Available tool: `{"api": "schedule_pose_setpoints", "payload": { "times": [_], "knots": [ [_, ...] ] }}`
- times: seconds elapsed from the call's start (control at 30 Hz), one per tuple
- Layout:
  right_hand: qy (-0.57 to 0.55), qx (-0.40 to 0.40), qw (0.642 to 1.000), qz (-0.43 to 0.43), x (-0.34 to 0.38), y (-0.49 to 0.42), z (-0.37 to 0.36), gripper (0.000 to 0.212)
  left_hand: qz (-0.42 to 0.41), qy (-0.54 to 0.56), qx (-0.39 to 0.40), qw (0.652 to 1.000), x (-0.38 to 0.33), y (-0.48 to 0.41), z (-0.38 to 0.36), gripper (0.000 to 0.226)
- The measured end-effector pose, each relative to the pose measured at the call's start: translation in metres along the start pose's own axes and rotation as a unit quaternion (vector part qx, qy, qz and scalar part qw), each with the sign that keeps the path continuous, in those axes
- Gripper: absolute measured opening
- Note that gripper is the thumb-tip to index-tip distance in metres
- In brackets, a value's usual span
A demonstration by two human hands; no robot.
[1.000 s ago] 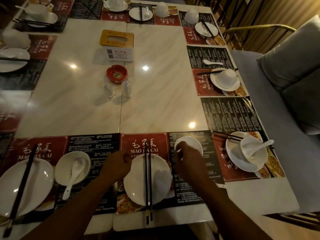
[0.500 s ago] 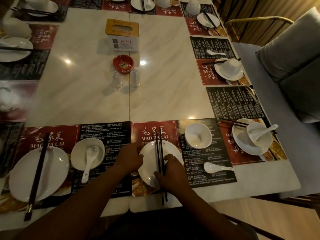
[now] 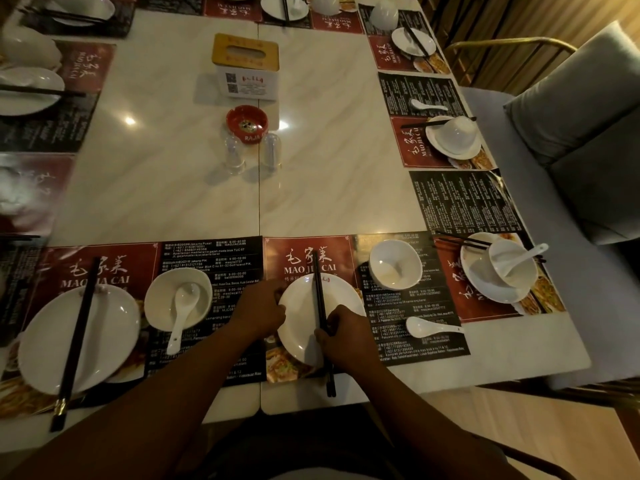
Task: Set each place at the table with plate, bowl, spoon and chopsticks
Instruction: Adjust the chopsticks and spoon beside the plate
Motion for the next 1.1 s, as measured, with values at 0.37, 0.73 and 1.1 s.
{"api": "schedule_pose_setpoints", "payload": {
  "times": [0.37,0.73,1.1],
  "knots": [
    [0.004,0.0,1.0,0.006,-0.001,-0.001,0.0,0.034,0.005,0.009,0.002,1.0,0.002,-0.002,-0.002,0.045],
    [0.004,0.017,1.0,0.01,-0.003,-0.002,0.0,0.034,0.017,-0.001,0.001,1.0,-0.002,-0.001,-0.001,0.043],
    [-0.019,-0.119,0.993,-0.014,-0.04,-0.004,0.033,0.025,0.038,-0.007,-0.031,0.999,-0.002,0.009,-0.005,0.026]
  ]
}}
Point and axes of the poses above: each hand's wrist, its own y-axis away from the middle knuckle, its own z-axis out of the back of the hand, x = y × z, the point moved 1 cm from there along -y, towards the middle knuckle, and after that the axes turned 5 degrees about x, right-handed, at the moved point
